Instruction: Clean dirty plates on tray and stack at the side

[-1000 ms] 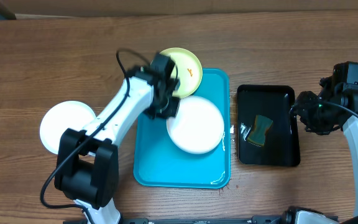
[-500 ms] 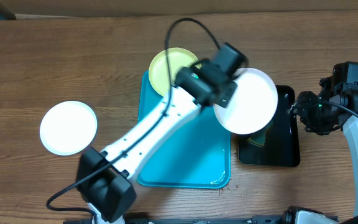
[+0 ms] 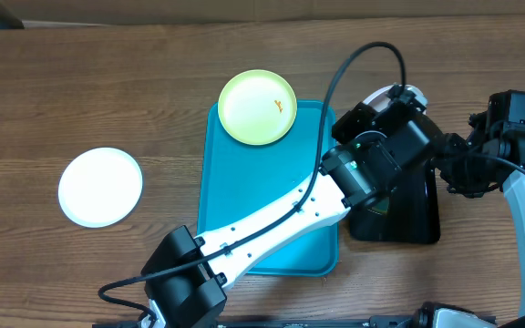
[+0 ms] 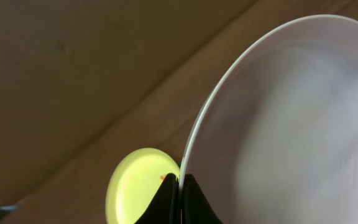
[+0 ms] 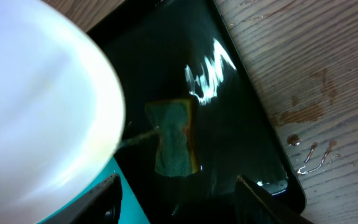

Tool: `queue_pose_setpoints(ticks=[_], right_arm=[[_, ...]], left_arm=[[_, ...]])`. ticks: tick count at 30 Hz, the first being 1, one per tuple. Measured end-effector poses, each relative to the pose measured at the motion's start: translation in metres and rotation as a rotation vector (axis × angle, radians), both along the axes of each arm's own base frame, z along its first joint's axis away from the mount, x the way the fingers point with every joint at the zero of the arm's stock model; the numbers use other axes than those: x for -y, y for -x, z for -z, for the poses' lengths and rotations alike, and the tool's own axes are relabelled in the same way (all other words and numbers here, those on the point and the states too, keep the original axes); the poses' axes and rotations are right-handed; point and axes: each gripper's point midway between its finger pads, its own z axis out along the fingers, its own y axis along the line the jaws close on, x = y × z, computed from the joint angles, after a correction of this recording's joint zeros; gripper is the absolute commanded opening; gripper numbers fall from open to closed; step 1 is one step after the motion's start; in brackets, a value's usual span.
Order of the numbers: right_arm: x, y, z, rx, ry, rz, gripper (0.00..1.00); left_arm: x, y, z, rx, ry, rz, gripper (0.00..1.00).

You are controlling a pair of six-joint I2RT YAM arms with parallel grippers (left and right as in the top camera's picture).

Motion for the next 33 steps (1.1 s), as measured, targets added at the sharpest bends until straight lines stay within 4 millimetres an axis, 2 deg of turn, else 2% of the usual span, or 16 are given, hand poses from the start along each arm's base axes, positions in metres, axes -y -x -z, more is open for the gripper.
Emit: queue_pose_setpoints(ticks=[7,17,18,19,21,23,25,27,28,29,30,33], right_arm=[[0.0,0.0,0.0,0.0,0.0,0.0,0.59],[0.0,0.0,0.0,-0.001,0.002,0.001,0.6],[0.001,0.0,0.0,-0.003,0.008,0.002,0.66],[0.003,0.001,0.001,-0.006,0.016,0.007,0.66],[0.014,0.004,0.002,-0.021,0.032,0.054,0.66],[0.035,0.007,0.002,-0.022,0.008,0.146,0.67],[0.064,0.014,-0.001,-0.008,-0.051,0.266,0.67],[0.083,0.02,-0.004,0.016,-0.118,0.347,0.73],[0.093,0.025,-0.006,0.028,-0.151,0.392,1.0],[0.109,0.033,-0.008,0.046,-0.189,0.468,1.0],[0.117,0.037,-0.01,0.059,-0.215,0.506,1.0],[0.129,0.043,-0.013,0.082,-0.246,0.566,1.0]], left_arm=[[0.007,0.001,-0.032,0.155,-0.149,0.018,0.04],[0.009,0.006,-0.036,0.175,-0.249,0.045,0.04],[0.009,0.006,-0.036,0.175,-0.251,0.045,0.04],[0.009,0.006,-0.036,0.176,-0.251,0.045,0.04],[0.009,0.006,-0.036,0.176,-0.251,0.045,0.04],[0.009,0.006,-0.036,0.176,-0.251,0.045,0.04],[0.009,0.006,-0.036,0.176,-0.25,0.045,0.04],[0.009,0.006,-0.036,0.176,-0.25,0.045,0.04],[0.009,0.006,-0.036,0.176,-0.25,0.045,0.04],[0.009,0.006,-0.036,0.176,-0.25,0.046,0.04],[0.009,0.006,-0.036,0.176,-0.249,0.045,0.04],[0.011,0.007,-0.032,0.161,-0.252,0.063,0.04]])
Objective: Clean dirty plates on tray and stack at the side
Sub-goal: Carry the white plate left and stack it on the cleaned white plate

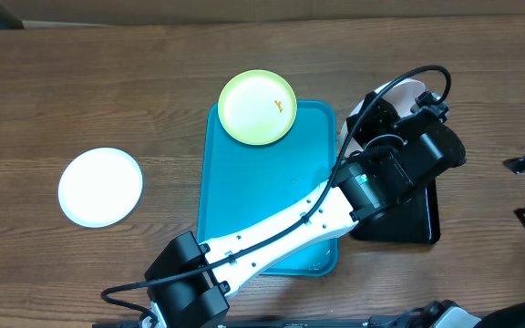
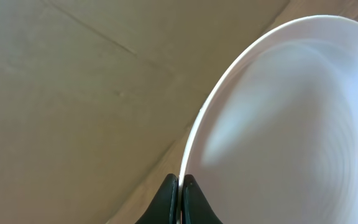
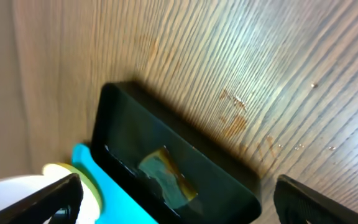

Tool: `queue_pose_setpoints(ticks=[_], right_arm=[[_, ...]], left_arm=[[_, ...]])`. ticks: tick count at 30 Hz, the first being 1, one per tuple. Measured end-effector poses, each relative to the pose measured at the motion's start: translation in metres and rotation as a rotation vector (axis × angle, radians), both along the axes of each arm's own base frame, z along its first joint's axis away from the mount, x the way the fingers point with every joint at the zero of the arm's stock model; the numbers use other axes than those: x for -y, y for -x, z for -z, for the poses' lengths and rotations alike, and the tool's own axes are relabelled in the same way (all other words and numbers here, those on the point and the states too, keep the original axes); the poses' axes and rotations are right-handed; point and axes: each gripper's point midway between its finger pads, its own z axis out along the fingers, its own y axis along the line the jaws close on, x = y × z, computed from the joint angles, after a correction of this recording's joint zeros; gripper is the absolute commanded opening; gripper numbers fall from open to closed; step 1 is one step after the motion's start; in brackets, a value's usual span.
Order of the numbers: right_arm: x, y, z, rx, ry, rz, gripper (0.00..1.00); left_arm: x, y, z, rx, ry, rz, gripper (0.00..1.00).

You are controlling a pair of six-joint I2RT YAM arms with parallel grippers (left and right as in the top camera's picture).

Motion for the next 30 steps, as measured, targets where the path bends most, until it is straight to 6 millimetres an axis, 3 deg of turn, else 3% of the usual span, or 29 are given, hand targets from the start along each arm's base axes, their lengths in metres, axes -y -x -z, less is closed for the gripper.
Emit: queue_pose_setpoints(ticks=[6,12,15,17,19,23,26,30], right_arm=[[0.002,0.001,-0.002,0.018,-0.018,0.016,1.0],[0.002,0.0,-0.002,0.021,-0.021,0.015,1.0],[0.002,0.0,-0.002,0.021,-0.021,0.015,1.0],[0.002,0.0,-0.002,0.021,-0.022,0.015,1.0],[0.002,0.0,-0.002,0.021,-0.022,0.016,1.0],[0.001,0.0,-0.003,0.022,-0.026,0.017,1.0],[0.001,0.0,-0.003,0.025,-0.028,0.016,1.0],[0.001,0.0,-0.003,0.025,-0.028,0.017,1.0]], left_arm=[[0.005,0.0,0.001,-0.01,0.017,0.025,0.04],[0.017,-0.005,-0.033,0.109,0.073,0.035,0.04],[0.018,0.005,-0.022,0.071,-0.003,0.052,0.04],[0.015,0.015,0.004,-0.025,-0.07,0.082,0.04],[0.015,0.019,0.017,-0.075,-0.056,0.091,0.04],[0.01,0.009,0.005,-0.032,0.053,0.026,0.04],[0.013,0.01,0.014,-0.075,0.042,0.06,0.04],[0.009,0.004,-0.004,-0.001,0.115,-0.002,0.05]])
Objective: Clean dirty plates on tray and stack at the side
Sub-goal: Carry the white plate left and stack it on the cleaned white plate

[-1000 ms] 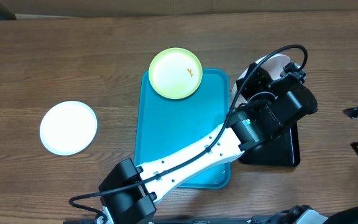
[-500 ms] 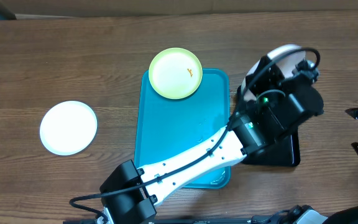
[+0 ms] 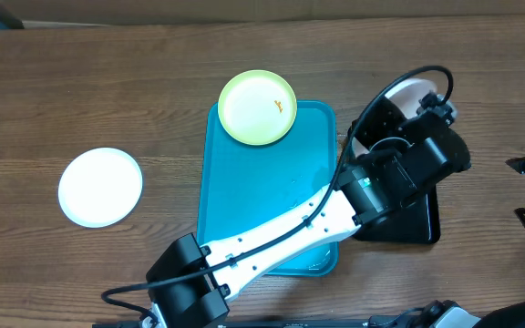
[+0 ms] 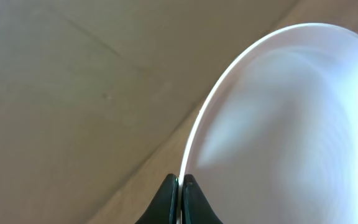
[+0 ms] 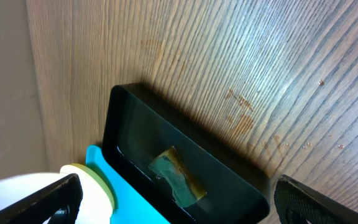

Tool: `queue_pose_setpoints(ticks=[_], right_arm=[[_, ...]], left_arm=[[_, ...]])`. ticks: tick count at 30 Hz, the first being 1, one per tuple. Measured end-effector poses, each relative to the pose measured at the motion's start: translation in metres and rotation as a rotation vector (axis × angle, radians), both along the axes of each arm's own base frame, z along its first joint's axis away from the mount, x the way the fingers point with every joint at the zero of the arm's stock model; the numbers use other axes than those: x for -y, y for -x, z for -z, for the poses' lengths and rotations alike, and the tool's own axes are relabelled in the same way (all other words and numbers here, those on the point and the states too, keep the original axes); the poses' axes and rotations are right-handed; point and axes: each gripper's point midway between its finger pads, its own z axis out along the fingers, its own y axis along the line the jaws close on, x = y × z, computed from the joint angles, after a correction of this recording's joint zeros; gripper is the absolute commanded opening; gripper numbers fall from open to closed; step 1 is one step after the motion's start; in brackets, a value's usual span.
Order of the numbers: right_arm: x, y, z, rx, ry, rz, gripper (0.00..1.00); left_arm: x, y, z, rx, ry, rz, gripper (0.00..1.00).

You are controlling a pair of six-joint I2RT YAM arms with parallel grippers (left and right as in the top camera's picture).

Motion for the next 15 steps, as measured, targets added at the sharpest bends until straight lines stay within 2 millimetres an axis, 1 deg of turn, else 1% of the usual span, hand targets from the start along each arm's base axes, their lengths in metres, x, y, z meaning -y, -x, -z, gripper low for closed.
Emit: queue_pose_setpoints(ticks=[2,4,5,8,11,13,14,15], right_arm=[[0.0,0.0,0.0,0.0,-0.001,0.001,1.0],[0.0,0.0,0.0,-0.001,-0.001,0.002,1.0],[0.0,0.0,0.0,0.0,-0.002,0.002,1.0],[0.0,0.0,0.0,-0.001,-0.001,0.002,1.0],[0.0,0.0,0.0,0.0,-0.002,0.002,1.0],[0.0,0.0,0.0,0.0,-0.002,0.002,1.0],[0.0,0.0,0.0,-0.001,-0.002,0.002,1.0],[0.0,0.0,0.0,0.0,-0.001,0.002,1.0]], left_arm=[[0.0,0.003,0.005,-0.02,-0.043,0.018,0.04],[-0.001,0.002,0.006,-0.022,-0.026,0.009,0.04],[0.002,0.004,0.01,-0.044,-0.028,0.031,0.04],[-0.001,0.005,0.011,-0.049,0.021,-0.001,0.04],[-0.007,0.012,0.025,-0.12,0.039,-0.007,0.04],[-0.016,0.018,0.027,-0.17,0.097,-0.03,0.04],[-0.022,0.021,0.021,-0.187,0.134,-0.038,0.04],[-0.033,0.024,0.017,-0.217,0.16,-0.051,0.04]])
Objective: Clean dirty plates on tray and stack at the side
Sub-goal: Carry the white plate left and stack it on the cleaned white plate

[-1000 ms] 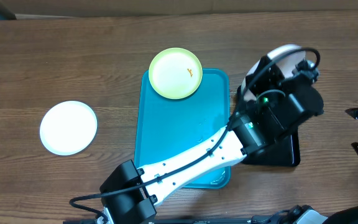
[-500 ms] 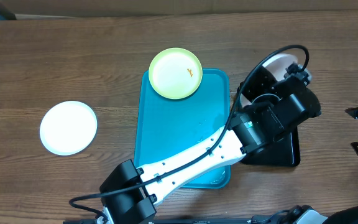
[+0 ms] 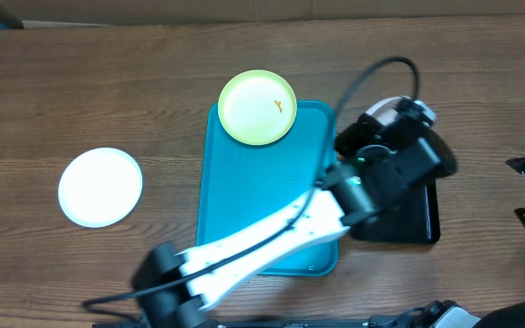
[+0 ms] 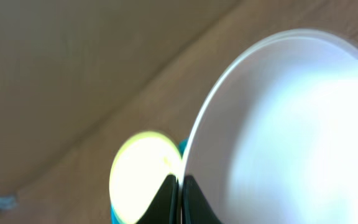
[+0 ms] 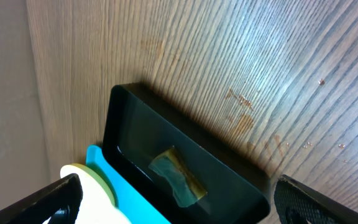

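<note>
My left gripper (image 4: 180,178) is shut on the rim of a white plate (image 4: 278,124), held up on edge over the black bin (image 3: 411,219). In the overhead view the left arm is blurred, and the held white plate (image 3: 393,106) peeks out behind the wrist. A yellow-green plate (image 3: 257,107) with an orange speck lies at the far end of the teal tray (image 3: 253,191). Another white plate (image 3: 100,186) lies on the table to the left. My right gripper (image 5: 179,204) stands open and empty at the table's right edge.
The black bin (image 5: 166,140) holds a green-yellow sponge (image 5: 178,176) and stands against the tray's right side. Brown stains mark the wood (image 5: 241,109) to the right of the bin. A cardboard wall runs along the table's far edge.
The left wrist has turned and shifted a little left with the white plate still gripped. Its view now takes in the yellow-green plate instead of the cardboard wall. The right arm has not moved.
At first my right gripper hung open close over the sponge in the bin, with my left holding the white plate beside it. Then the right arm stood back at the table's right edge and stayed there. The left kept the plate gripped throughout, turning it.
</note>
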Tool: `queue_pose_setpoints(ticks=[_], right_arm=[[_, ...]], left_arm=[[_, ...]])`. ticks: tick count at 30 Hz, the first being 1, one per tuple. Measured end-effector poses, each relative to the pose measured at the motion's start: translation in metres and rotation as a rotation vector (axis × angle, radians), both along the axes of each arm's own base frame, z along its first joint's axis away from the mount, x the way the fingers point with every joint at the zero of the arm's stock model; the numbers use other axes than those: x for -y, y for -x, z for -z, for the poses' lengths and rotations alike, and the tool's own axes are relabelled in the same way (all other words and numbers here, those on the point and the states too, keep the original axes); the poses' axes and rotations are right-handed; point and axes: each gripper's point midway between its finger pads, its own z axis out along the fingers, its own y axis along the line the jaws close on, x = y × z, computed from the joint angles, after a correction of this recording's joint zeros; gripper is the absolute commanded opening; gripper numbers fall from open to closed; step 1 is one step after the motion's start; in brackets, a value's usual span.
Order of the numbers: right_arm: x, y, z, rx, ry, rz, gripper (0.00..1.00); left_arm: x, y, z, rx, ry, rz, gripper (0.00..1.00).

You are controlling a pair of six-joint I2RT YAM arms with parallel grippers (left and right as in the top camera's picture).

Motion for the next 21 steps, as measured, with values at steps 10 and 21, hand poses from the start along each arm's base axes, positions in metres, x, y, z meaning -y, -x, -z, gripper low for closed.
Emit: queue_pose_setpoints(ticks=[10,21], right_arm=[[0.0,0.0,0.0,0.0,-0.001,0.001,1.0],[0.0,0.0,0.0,0.002,-0.003,0.0,1.0]], left_arm=[[-0.332,0.03,-0.081,-0.186,0.406,-0.742,0.04],[-0.55,0.079,0.057,-0.339,0.648,-1.515,0.04]])
